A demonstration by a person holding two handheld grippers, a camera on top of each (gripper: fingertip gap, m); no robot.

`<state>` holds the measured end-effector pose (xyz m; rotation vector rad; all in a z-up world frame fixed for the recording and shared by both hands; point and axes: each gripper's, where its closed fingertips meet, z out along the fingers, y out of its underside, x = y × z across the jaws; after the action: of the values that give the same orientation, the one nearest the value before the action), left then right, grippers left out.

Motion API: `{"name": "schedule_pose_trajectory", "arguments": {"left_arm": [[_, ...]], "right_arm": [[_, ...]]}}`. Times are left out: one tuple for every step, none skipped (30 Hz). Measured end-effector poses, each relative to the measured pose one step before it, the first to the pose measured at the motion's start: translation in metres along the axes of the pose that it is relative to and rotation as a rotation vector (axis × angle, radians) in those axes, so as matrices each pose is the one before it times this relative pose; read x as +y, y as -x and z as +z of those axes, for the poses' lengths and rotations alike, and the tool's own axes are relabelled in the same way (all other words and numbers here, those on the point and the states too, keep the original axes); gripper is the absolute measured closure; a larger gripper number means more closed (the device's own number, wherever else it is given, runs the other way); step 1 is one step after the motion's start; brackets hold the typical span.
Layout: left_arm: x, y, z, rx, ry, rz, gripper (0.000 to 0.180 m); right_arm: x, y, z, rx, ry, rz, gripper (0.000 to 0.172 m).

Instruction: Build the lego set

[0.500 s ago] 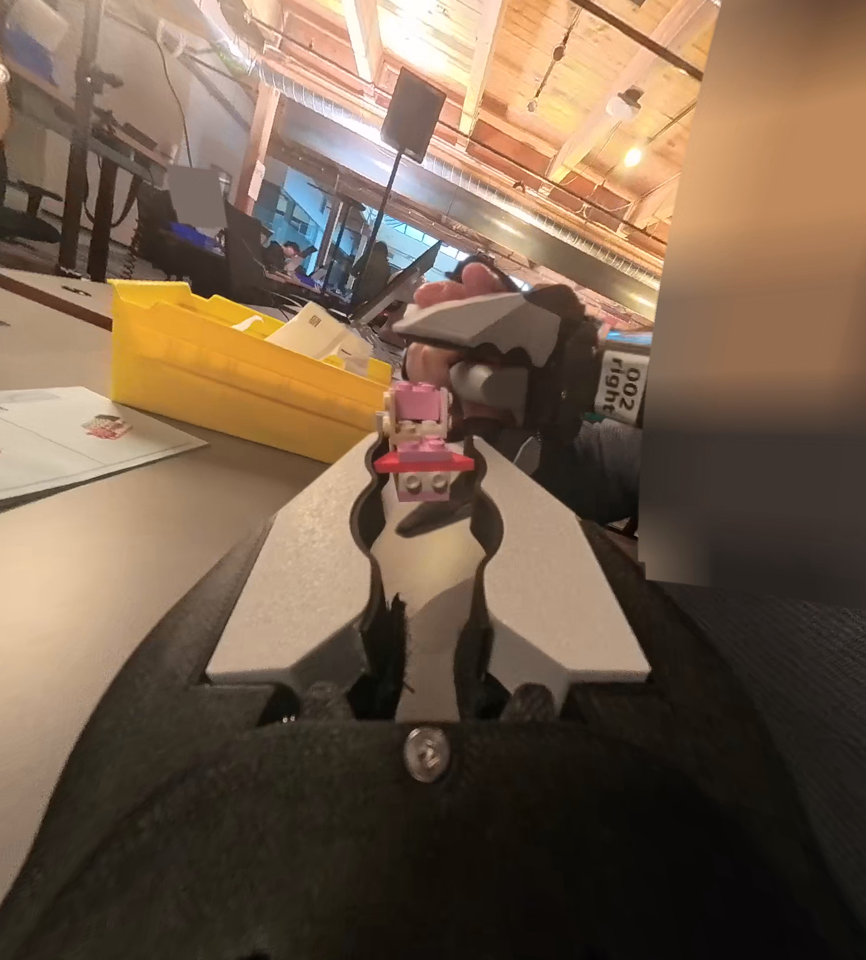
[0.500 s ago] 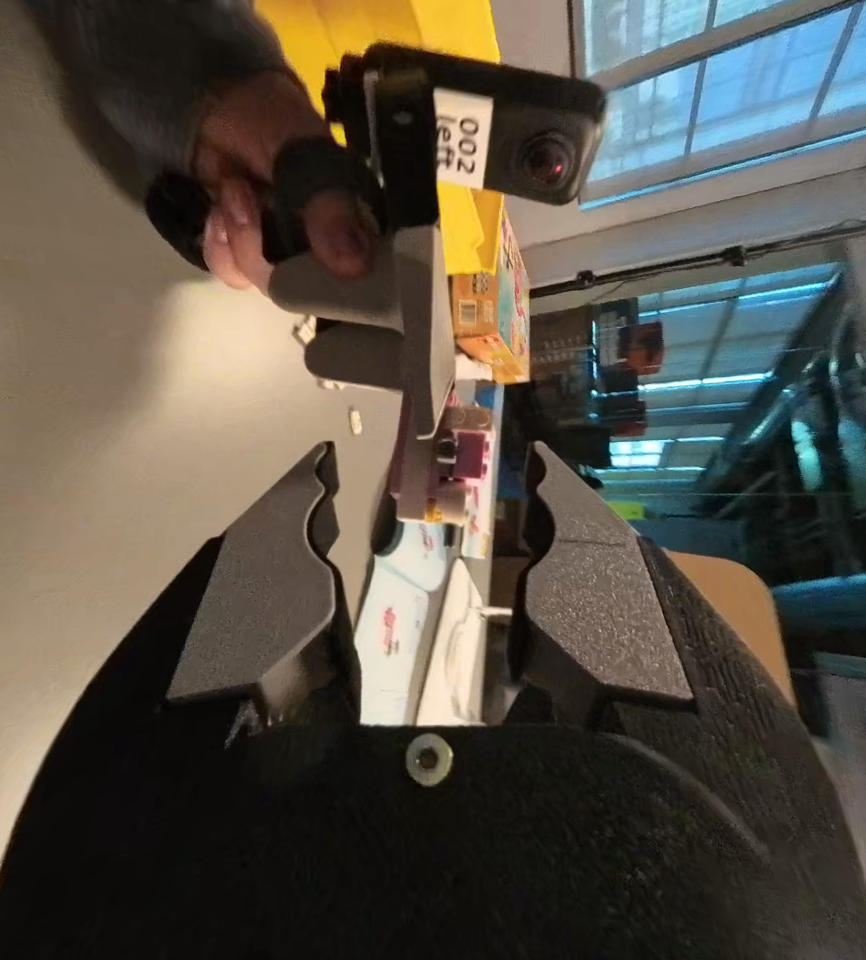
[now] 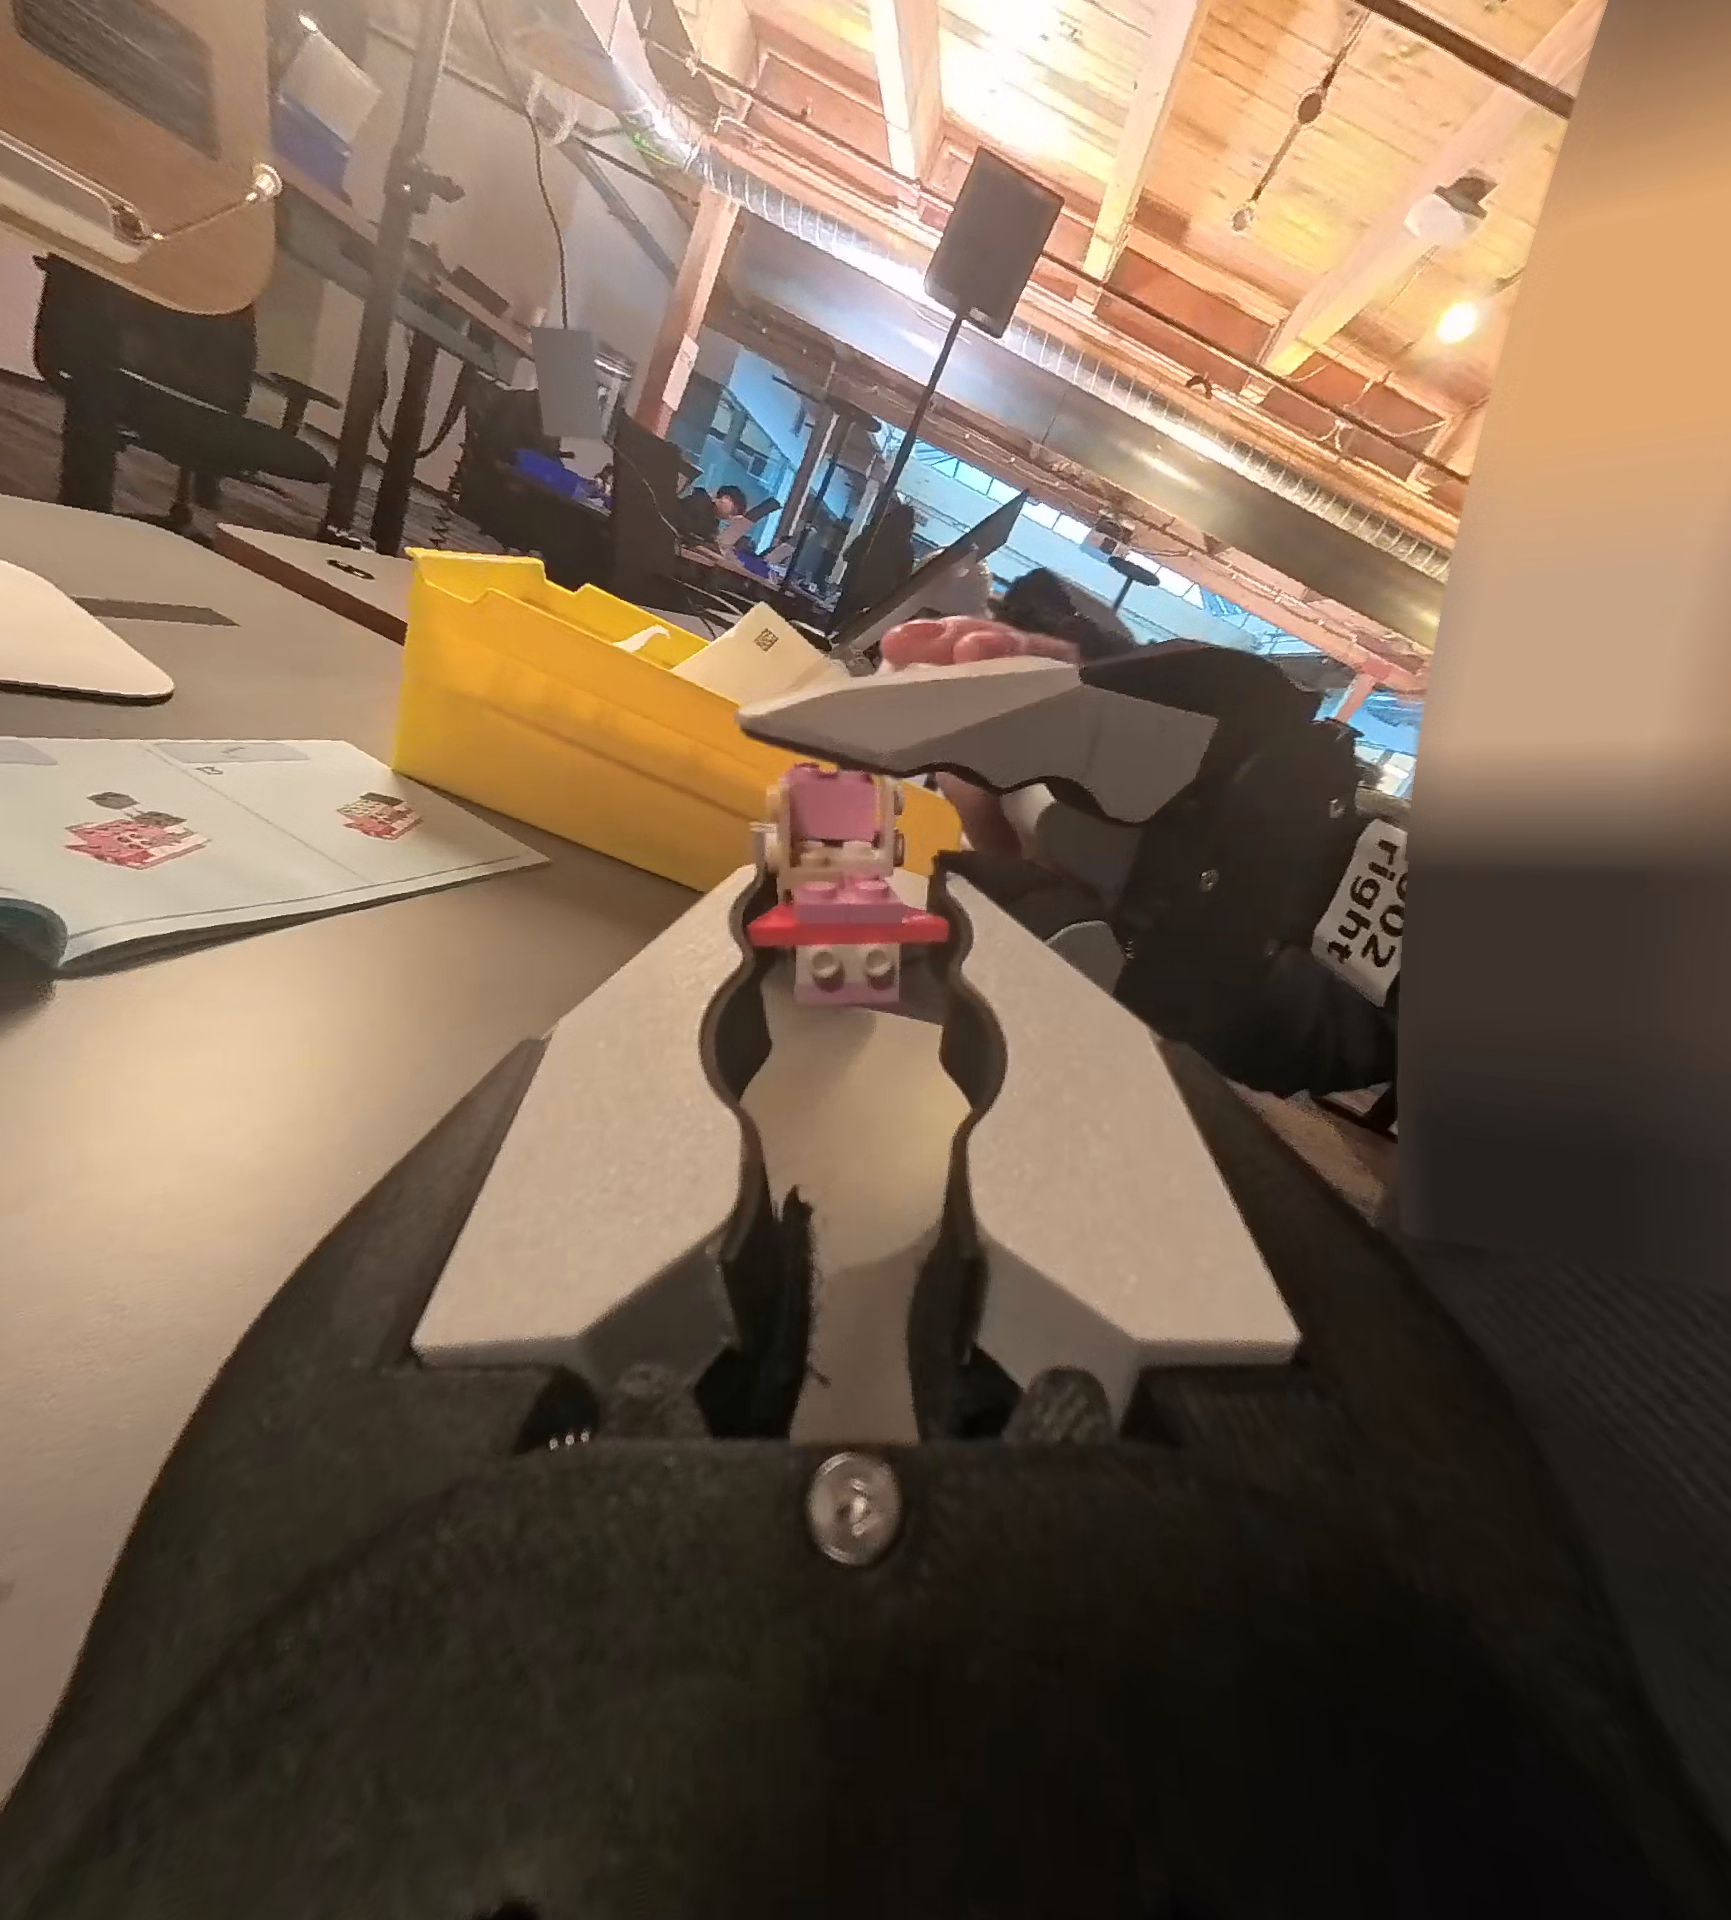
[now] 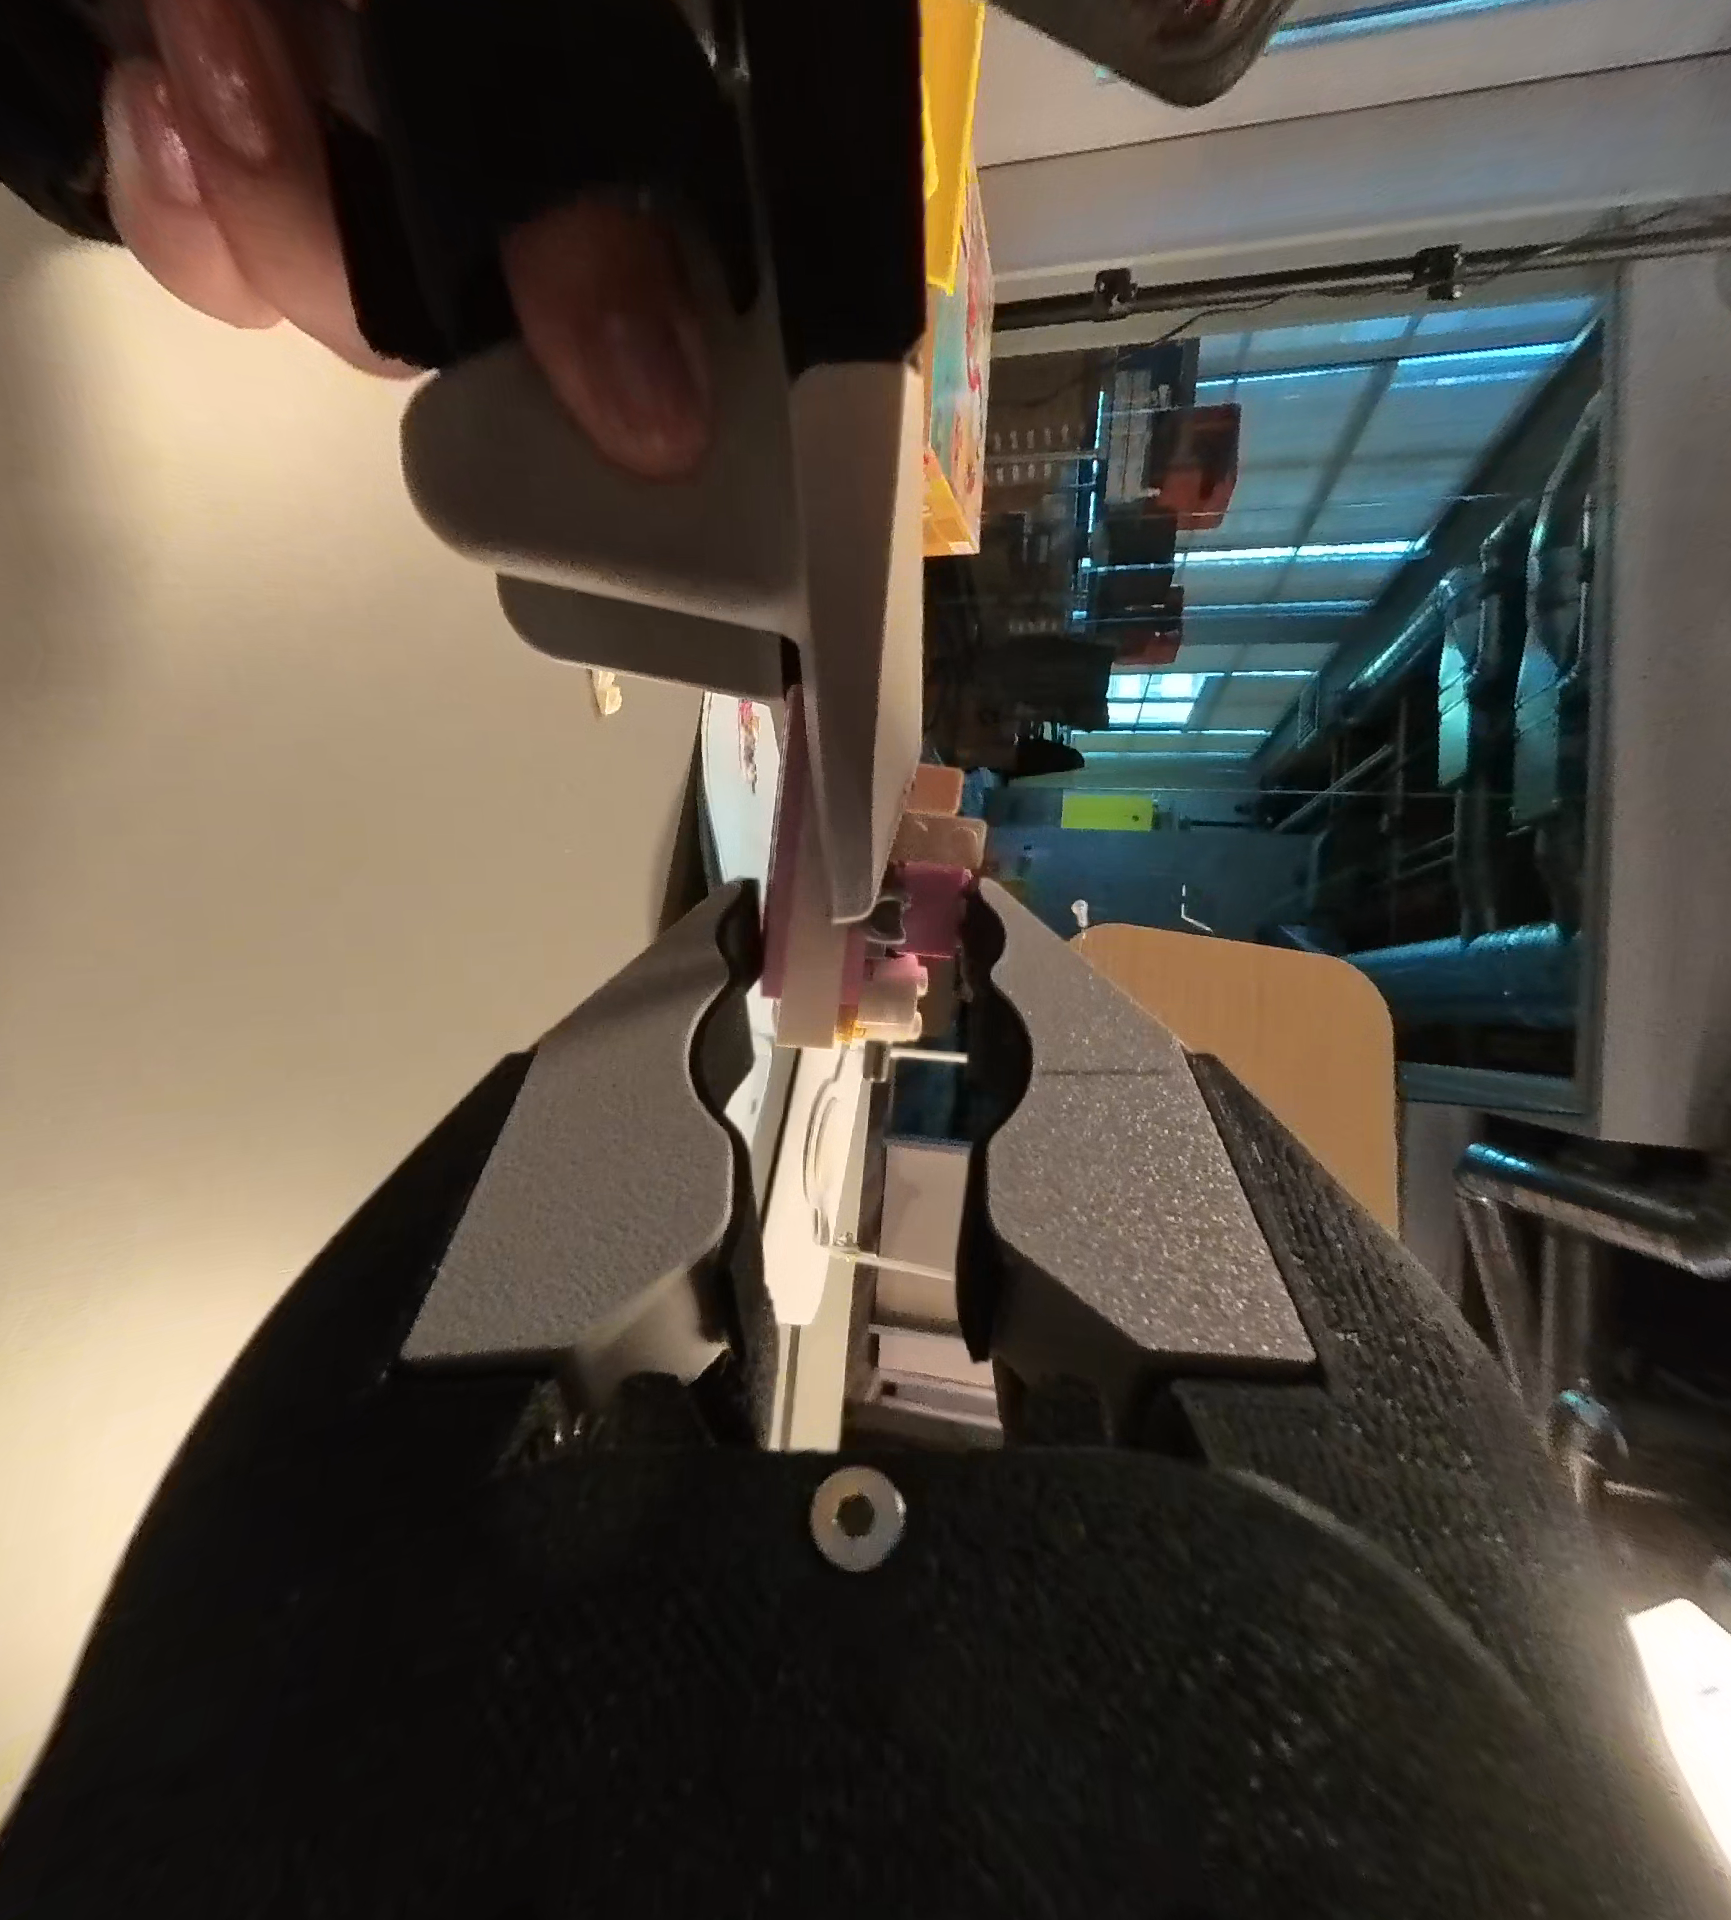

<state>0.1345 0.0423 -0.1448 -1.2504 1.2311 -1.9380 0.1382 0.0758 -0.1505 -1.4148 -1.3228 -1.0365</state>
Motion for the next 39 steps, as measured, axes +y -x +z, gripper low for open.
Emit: {"name": "schedule_pose_trajectory", "arguments": {"left_arm": [[0.00077,0.00112,0.00003,-0.0081,0.0033,0.0008,0.153],[0.00001,0.001,0.00017,-0.0067,-0.0028,-0.0004,0.153],[0.00039,0.00115,0.00007,-0.0072,-0.0001,0.0001,0.153],[0.00016,0.00089,0.00007,-0.0061,-0.0011,-0.0002,0.153],[0.00033,0.00104,0.00013,-0.01,-0.0002,0.0018,0.153],[0.00038,0.0001,0.00029,-0.0071,0.0001,0.0071,0.153],[0.00064,0.00088,0.00019,-0.015,0.006,0.0181,0.153],[0.00165,0.0008,0.00036,-0.0117,0.0128,0.0135,0.153],[0.0012,0.00046,0.00022,-0.0055,0.0078,0.0036,0.153],[0.0006,-0.00004,0.0003,0.0004,0.0032,-0.0005,0.153],[-0.00008,-0.00023,0.00013,0.0028,0.0005,0.0006,0.153],[-0.00052,-0.00034,-0.0001,0.0023,-0.0005,0.0037,0.153],[0.00014,0.00004,0.0001,-0.0002,0.0021,0.0014,0.153],[-0.00053,-0.00031,0.00022,0.0039,-0.0016,-0.0037,0.153],[-0.00079,-0.00109,0.0001,0.0067,-0.0028,-0.0006,0.153],[0.0003,-0.00058,0.00049,0.0017,0.0043,0.0041,0.153],[0.00064,-0.00015,0.00051,-0.0014,0.0048,0.0017,0.153],[0.00075,0.00012,0.00061,-0.0008,0.0039,-0.0036,0.153],[0.00072,0.00031,0.00054,0.0009,0.0032,-0.009,0.153],[0.00022,0.00022,0.00029,0.0022,-0.0003,-0.0098,0.153],[-0.00047,-0.00009,0.00002,0.0039,-0.0032,-0.0075,0.153],[-0.0002,0.00005,-0.00012,0.0024,-0.0012,-0.0051,0.153],[0.00014,0.00008,-0.00007,0.0,0.001,-0.0024,0.153],[0.00024,0.00007,0.00006,-0.0022,0.0008,0.0,0.153],[0.00038,0.00031,0.00009,-0.0044,0.0032,0.0027,0.153],[0.00083,0.00117,0.00015,-0.0101,0.005,0.0026,0.153],[0.00081,0.00115,0.00023,-0.007,0.0042,-0.0025,0.153],[0.00112,0.00089,0.00017,-0.0032,0.0052,-0.0067,0.153],[0.00075,0.00055,-0.00004,-0.0021,0.003,-0.0033,0.153],[0.00029,0.00023,-0.00009,-0.0005,0.0004,-0.0008,0.153],[-0.00057,-0.00086,-0.00016,0.0059,-0.0057,-0.0022,0.153],[-0.0013,-0.00099,-0.00029,0.0075,-0.0085,-0.0033,0.153],[-0.00033,-0.00013,0.00007,0.0008,-0.0014,-0.0007,0.153],[0.00062,0.00059,0.00014,-0.0058,0.004,0.004,0.153],[0.00141,0.00069,0.00026,-0.006,0.0077,0.0023,0.153],[0.00066,0.00012,-0.00009,-0.0003,0.0022,-0.0017,0.153],[-0.00006,-0.0006,-0.00011,0.004,-0.0012,-0.0001,0.154],[0.0,-0.00052,-0.00008,0.0016,0.0002,0.0051,0.154],[-0.00019,-0.00037,0.00006,-0.0003,0.0009,0.0076,0.154]], "right_arm": [[0.00089,0.00015,0.00093,-0.0047,0.0124,0.0011,0.135],[0.00096,-0.00002,0.00104,-0.003,0.0143,-0.0016,0.136],[0.00087,0.00005,0.00101,-0.0027,0.0115,-0.0046,0.136],[0.00071,0.00006,0.00106,-0.0043,0.0072,0.002,0.136],[0.00089,-0.00004,0.00094,-0.0039,0.0059,0.0084,0.136],[0.00082,-0.00011,0.00097,0.001,0.0027,0.0008,0.137],[0.00048,0.0005,0.00055,0.0013,-0.0001,-0.0129,0.137],[0.00031,0.00064,0.00035,0.0005,-0.0029,-0.0183,0.138],[0.00015,0.00021,0.00005,-0.0005,-0.0065,-0.0124,0.138],[-0.00019,-0.00018,-0.00024,0.0013,-0.0088,-0.0074,0.138],[-0.0004,-0.0004,-0.0002,0.0027,-0.0109,-0.0021,0.138],[-0.00041,0.00031,-0.00012,-0.0032,-0.0114,0.0099,0.138],[-0.00018,0.00059,-0.00027,-0.0054,-0.0115,0.0181,0.138],[-0.00063,-0.00013,-0.00072,0.0033,-0.015,0.0112,0.137],[-0.0005,-0.00027,-0.00093,0.0072,-0.0143,0.002,0.136],[-0.00007,0.00027,-0.00067,0.0036,-0.0091,0.0018,0.136],[0.00018,0.00069,-0.00043,0.0011,-0.0067,0.0027,0.136],[0.00043,0.00084,-0.00032,-0.001,-0.0042,0.0018,0.136],[0.00048,0.00048,-0.00017,-0.0011,-0.0016,0.0017,0.136],[0.00008,0.00011,-0.00019,0.0004,-0.0021,0.0031,0.136],[-0.00034,-0.00013,-0.00019,0.0012,-0.0036,0.0021,0.136],[-0.00025,0.00008,-0.00017,0.0007,-0.0025,-0.0014,0.136],[-0.00016,0.00012,-0.00024,0.0022,-0.0008,-0.0068,0.136],[-0.00003,0.00021,-0.00004,0.0025,0.0006,-0.0099,0.135],[0.00005,0.00094,0.00026,-0.0019,0.0031,-0.011,0.135],[0.00009,0.00154,0.00043,-0.0028,0.0053,-0.0167,0.136],[0.00028,0.00117,0.0004,0.001,0.0082,-0.0238,0.135],[0.00048,0.00074,0.00054,0.0013,0.0094,-0.0193,0.135],[0.00032,0.00052,0.00035,-0.0054,0.0064,-0.0006,0.135],[-0.00001,-0.00014,-0.00004,-0.0107,0.0013,0.0151,0.135],[-0.0003,-0.00089,-0.00052,-0.0083,-0.0003,0.0174,0.136],[0.0002,-0.00103,-0.00017,-0.0011,0.0053,0.0058,0.136],[0.00052,-0.00057,0.00014,0.0066,0.0098,-0.0113,0.136],[0.00055,0.00004,0.00041,0.0072,0.008,-0.0153,0.137],[0.00037,0.00043,0.00018,0.0037,0.0033,-0.0041,0.137],[-0.00005,-0.00017,-0.00017,0.0052,-0.001,-0.0016,0.138],[-0.00038,-0.00077,-0.00057,0.0112,-0.0032,-0.0149,0.14],[-0.00046,-0.00091,-0.00042,0.0134,-0.0042,-0.0192,0.14],[0.00011,0.00017,-0.00025,0.0039,-0.0023,-0.0103,0.14]]}}
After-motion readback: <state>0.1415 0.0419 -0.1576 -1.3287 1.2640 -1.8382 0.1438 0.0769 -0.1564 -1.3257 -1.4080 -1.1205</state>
